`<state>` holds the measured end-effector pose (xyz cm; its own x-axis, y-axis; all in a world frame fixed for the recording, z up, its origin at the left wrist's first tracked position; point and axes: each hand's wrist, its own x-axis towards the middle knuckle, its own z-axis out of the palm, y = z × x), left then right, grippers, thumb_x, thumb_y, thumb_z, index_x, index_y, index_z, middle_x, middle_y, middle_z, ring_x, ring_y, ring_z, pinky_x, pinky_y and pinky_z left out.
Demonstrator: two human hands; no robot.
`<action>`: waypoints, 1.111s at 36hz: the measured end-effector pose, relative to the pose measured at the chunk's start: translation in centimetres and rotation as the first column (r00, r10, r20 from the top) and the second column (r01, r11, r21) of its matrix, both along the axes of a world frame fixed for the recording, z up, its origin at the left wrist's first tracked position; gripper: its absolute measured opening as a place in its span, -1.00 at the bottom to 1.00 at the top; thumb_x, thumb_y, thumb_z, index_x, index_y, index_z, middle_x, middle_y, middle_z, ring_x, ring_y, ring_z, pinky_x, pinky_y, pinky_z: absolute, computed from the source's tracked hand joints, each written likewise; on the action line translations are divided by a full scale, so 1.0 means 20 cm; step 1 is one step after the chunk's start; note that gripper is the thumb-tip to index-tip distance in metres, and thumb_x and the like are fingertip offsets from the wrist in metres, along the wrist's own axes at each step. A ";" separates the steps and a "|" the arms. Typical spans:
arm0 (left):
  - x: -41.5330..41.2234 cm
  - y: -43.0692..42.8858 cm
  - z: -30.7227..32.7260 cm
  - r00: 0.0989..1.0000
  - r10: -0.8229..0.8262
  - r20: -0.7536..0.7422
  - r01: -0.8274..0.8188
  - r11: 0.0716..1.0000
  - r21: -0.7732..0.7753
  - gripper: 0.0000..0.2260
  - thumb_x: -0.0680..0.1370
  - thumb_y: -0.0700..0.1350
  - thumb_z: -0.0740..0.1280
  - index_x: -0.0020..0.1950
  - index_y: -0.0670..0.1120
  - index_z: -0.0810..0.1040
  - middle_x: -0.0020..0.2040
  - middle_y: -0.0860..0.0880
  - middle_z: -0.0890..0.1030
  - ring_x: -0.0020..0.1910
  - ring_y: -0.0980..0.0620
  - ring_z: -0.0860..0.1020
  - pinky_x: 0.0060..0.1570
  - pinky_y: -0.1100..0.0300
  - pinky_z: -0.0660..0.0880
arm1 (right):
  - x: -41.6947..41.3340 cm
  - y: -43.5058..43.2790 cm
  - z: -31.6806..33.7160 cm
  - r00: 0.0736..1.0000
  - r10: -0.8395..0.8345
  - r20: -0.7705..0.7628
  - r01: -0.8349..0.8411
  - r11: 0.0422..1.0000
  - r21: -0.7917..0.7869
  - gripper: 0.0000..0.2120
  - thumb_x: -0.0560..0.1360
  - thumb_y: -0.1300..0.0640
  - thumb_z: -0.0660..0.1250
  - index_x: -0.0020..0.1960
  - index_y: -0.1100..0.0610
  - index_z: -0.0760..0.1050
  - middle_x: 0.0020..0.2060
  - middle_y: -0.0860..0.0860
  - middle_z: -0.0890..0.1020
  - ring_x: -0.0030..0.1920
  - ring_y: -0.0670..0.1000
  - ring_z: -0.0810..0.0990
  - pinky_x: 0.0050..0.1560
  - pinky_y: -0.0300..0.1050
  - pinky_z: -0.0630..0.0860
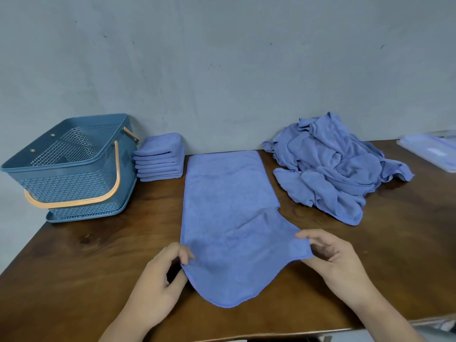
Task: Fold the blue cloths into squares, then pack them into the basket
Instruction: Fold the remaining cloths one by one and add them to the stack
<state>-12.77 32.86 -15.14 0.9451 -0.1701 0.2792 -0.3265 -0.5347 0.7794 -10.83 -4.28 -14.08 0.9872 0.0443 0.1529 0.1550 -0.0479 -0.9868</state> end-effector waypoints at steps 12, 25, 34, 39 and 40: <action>-0.01 0.01 0.02 0.993 0.108 0.050 -0.090 0.957 -0.274 -0.75 0.49 -0.01 0.29 -0.17 -0.21 0.44 -0.17 -0.09 0.59 -0.20 -0.16 0.50 -0.17 0.06 0.34 | -0.03 0.01 0.00 0.994 -0.021 0.111 0.025 0.999 -0.035 -0.82 0.61 0.18 0.33 -0.09 0.15 0.68 -0.10 0.10 0.70 0.05 -0.05 0.66 0.30 -0.20 0.49; -0.01 0.04 -0.04 0.971 0.205 0.123 -0.181 0.966 -0.186 -0.58 0.61 0.08 0.29 -0.38 -0.08 0.33 -0.45 0.04 0.25 -0.40 0.14 0.26 -0.41 0.00 0.17 | -0.04 0.04 0.01 0.979 -0.146 0.140 0.173 0.962 -0.210 -0.86 0.58 0.01 0.36 -0.10 -0.02 0.67 -0.36 0.06 0.59 -0.27 0.08 0.55 -0.21 -0.24 0.41; 0.24 0.01 0.05 0.968 0.251 -0.025 -0.248 0.928 -0.279 -0.52 0.63 0.08 0.24 -0.32 -0.22 0.23 -0.38 -0.02 0.21 -0.35 0.00 0.20 -0.30 0.19 0.20 | 0.31 0.10 0.08 0.951 -0.279 0.134 0.307 0.909 -0.281 -0.58 0.63 -0.14 0.35 -0.29 0.07 0.42 -0.41 0.06 0.38 -0.38 0.05 0.35 -0.29 0.02 0.32; 0.57 0.02 0.12 0.945 0.321 -0.071 -0.326 0.942 -0.079 -0.59 0.67 -0.05 0.26 -0.31 -0.12 0.19 -0.41 0.04 0.24 -0.38 0.10 0.24 -0.28 0.10 0.15 | 0.66 0.10 0.09 0.934 -0.290 0.207 0.354 0.825 -0.441 -0.55 0.66 -0.20 0.31 -0.25 0.09 0.44 -0.46 0.03 0.43 -0.43 0.00 0.38 -0.33 0.01 0.36; 0.64 0.02 0.13 0.932 0.354 -0.082 -0.356 0.934 -0.019 -0.60 0.66 -0.07 0.26 -0.31 -0.08 0.19 -0.42 0.07 0.25 -0.40 0.12 0.24 -0.30 0.10 0.15 | 0.74 0.10 0.08 0.933 -0.285 0.220 0.359 0.790 -0.498 -0.57 0.66 -0.21 0.29 -0.25 0.06 0.42 -0.48 -0.03 0.42 -0.46 -0.04 0.37 -0.36 0.02 0.37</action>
